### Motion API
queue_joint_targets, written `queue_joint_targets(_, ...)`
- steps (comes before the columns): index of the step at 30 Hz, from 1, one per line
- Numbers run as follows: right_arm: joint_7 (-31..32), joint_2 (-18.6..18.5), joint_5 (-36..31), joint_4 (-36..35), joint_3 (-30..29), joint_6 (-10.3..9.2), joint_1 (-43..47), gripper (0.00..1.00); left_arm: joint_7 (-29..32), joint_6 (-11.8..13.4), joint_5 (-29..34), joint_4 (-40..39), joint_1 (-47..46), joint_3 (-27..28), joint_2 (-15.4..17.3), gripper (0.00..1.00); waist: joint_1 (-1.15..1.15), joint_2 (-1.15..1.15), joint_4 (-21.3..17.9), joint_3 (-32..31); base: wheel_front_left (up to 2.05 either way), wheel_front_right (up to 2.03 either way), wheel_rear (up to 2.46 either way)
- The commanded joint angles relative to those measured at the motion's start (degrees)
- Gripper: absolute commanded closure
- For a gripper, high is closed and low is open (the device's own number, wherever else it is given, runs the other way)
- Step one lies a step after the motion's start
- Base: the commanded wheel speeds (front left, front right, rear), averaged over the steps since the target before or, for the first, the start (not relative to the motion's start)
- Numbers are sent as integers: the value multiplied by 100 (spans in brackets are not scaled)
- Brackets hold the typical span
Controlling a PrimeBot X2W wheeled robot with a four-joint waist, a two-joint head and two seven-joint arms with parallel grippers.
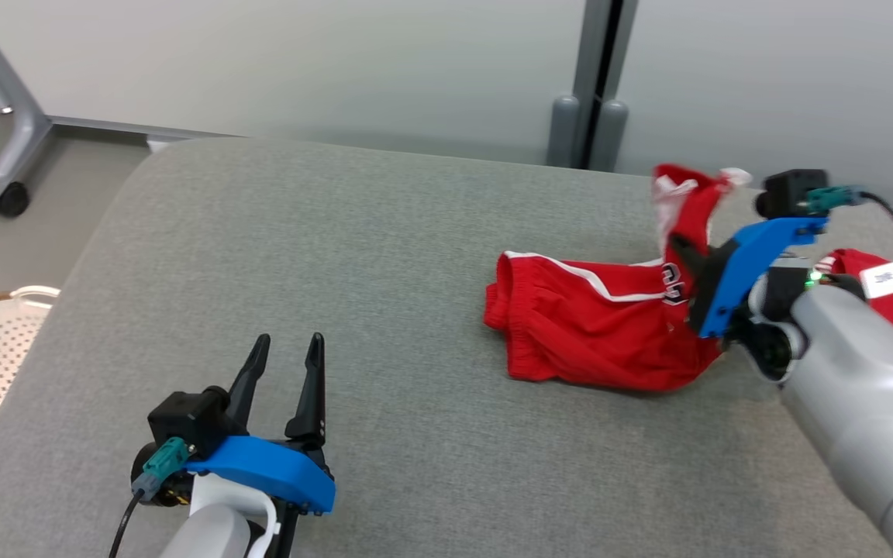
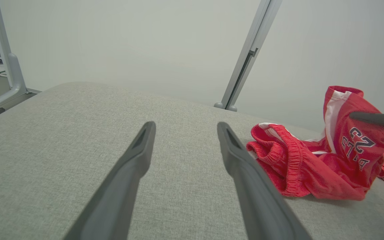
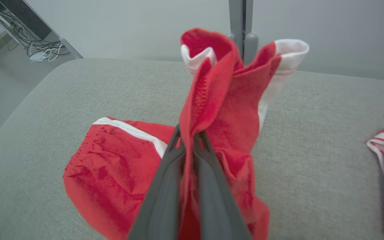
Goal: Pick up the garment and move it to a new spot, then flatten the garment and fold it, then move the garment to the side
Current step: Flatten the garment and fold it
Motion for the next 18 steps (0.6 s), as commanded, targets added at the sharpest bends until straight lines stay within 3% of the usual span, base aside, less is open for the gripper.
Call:
queue_joint_targets(1, 24, 104, -61, 6, 62, 1, -46, 100, -26, -51, 28, 20, 78, 24, -35, 0, 1, 0, 73, -7, 0, 0, 0)
queue_joint_targets(13, -121, 1017, -145, 494, 354, 2, 249, 100, -26, -145, 70, 221, 159, -4, -148, 0, 1, 0, 496, -195, 0, 0, 0)
queue_joint_targets(14, -132, 1068, -157, 493, 391, 2, 284, 84, -26, -146, 70, 229, 168, 6, -150, 0, 1, 0, 491, -198, 0, 0, 0)
queue_joint_targets(15, -162, 1112, -167, 426, 432, 2, 323, 5, -26, -143, 70, 237, 176, 18, -151, 0, 1, 0, 481, -197, 0, 0, 0)
queue_joint_targets(16, -216, 1148, -131, 327, 452, 2, 366, 0, -26, -139, 68, 241, 184, 28, -152, 0, 1, 0, 461, -196, 0, 0, 0)
queue_joint_targets(18, -266, 1176, -124, 127, 554, 2, 473, 0, -26, -137, 69, 238, 188, 45, -147, 0, 1, 0, 401, -192, 0, 0, 0)
